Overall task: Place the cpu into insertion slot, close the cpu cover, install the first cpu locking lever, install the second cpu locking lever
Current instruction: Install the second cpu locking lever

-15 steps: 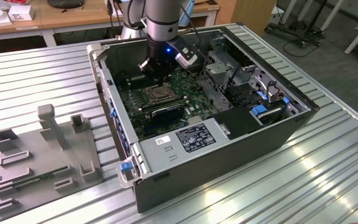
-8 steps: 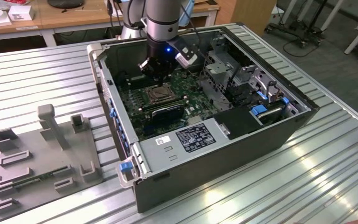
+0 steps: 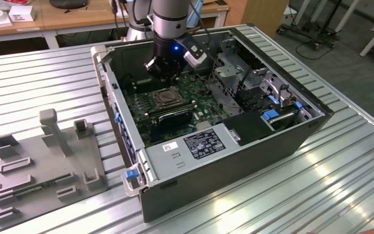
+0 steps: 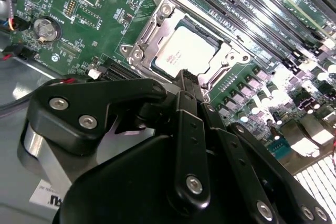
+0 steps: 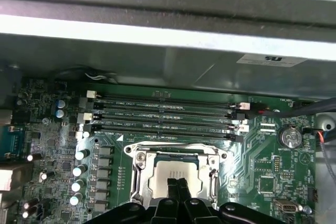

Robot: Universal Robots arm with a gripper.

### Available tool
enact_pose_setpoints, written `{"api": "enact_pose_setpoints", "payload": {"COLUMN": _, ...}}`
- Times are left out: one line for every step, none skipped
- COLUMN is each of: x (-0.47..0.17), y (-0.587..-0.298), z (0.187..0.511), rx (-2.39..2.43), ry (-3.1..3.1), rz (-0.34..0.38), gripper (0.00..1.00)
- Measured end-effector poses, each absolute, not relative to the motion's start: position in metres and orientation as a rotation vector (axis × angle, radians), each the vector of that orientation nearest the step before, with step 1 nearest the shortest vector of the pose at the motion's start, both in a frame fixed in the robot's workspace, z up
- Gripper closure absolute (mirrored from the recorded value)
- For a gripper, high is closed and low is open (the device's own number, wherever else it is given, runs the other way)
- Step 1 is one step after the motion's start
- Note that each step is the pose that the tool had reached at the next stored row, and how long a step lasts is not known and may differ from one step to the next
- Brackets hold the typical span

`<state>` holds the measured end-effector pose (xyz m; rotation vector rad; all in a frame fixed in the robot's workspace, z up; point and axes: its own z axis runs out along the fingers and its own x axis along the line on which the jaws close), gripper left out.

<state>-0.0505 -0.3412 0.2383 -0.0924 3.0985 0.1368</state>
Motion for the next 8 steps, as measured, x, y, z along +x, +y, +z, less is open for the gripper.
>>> {"api": "enact_pose_setpoints", "payload": {"x": -0.0505, "y": -0.3412, "z": 0.2399, "rx": -0.092, "ry": 3.099, "rz": 0.137, "gripper": 0.90}}
{"api": "enact_pose_setpoints", "payload": {"x": -0.0505, "y": -0.3412, "z": 0.2413, "rx": -0.092, "ry": 3.099, "rz": 0.137, "gripper": 0.90}}
{"api": "enact_pose_setpoints", "payload": {"x": -0.0505, "y": -0.3411, "z": 0.2417, "rx": -0.092, "ry": 3.099, "rz": 0.137, "gripper": 0.90}}
{"api": "enact_pose_setpoints", "payload": {"x": -0.0505, "y": -0.3411, "z": 0.2416, "rx": -0.092, "ry": 3.098, "rz": 0.137, "gripper": 0.90}}
{"api": "enact_pose_setpoints", "payload": {"x": -0.0505, "y": -0.3411, "z": 0.2416, "rx": -0.092, "ry": 3.098, "rz": 0.137, "gripper": 0.90}}
{"api": "enact_pose_setpoints", "payload": {"x": -0.0505, "y": -0.3411, "z": 0.2417, "rx": -0.092, "ry": 3.098, "rz": 0.137, "gripper": 0.90}}
{"api": "enact_pose_setpoints", "payload": {"x": -0.0505, "y": -0.3411, "z": 0.2417, "rx": -0.092, "ry": 3.098, "rz": 0.137, "gripper": 0.90}}
{"api": "enact_pose_setpoints", "payload": {"x": -0.0505, "y": -0.3411, "z": 0.2418, "rx": -0.092, "ry": 3.098, "rz": 0.137, "gripper": 0.90}}
